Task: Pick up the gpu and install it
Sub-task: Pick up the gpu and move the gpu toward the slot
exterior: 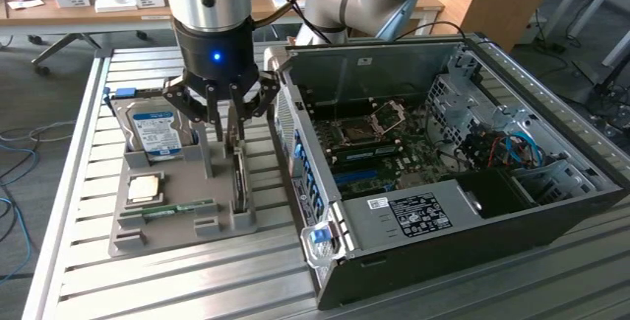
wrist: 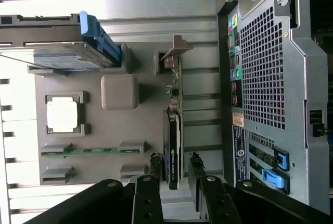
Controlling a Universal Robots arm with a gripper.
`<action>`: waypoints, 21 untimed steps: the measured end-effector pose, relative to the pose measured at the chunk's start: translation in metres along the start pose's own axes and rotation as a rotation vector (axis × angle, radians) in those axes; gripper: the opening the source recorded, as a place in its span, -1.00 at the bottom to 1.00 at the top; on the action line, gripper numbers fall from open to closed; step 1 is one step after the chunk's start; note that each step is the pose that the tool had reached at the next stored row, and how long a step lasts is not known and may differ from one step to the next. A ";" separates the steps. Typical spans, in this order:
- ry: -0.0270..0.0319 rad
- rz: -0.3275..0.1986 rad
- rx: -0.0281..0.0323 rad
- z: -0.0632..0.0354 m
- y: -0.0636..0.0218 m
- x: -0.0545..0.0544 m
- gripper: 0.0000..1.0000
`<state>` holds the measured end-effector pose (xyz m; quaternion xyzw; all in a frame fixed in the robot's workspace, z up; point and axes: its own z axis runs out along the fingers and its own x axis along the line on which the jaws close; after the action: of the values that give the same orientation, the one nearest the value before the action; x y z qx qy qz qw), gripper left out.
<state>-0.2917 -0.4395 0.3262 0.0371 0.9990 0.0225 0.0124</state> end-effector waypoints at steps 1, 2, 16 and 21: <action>-0.0001 0.000 -0.0001 0.0000 0.0000 0.000 -0.29; -0.0001 0.000 0.0000 0.0000 0.0000 0.000 -0.26; -0.0002 0.000 -0.0002 0.0174 -0.0008 0.000 -0.14; -0.0001 0.000 -0.0001 0.0264 -0.0012 0.001 -0.14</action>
<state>-0.2917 -0.4395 0.2997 0.0371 0.9990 0.0225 0.0125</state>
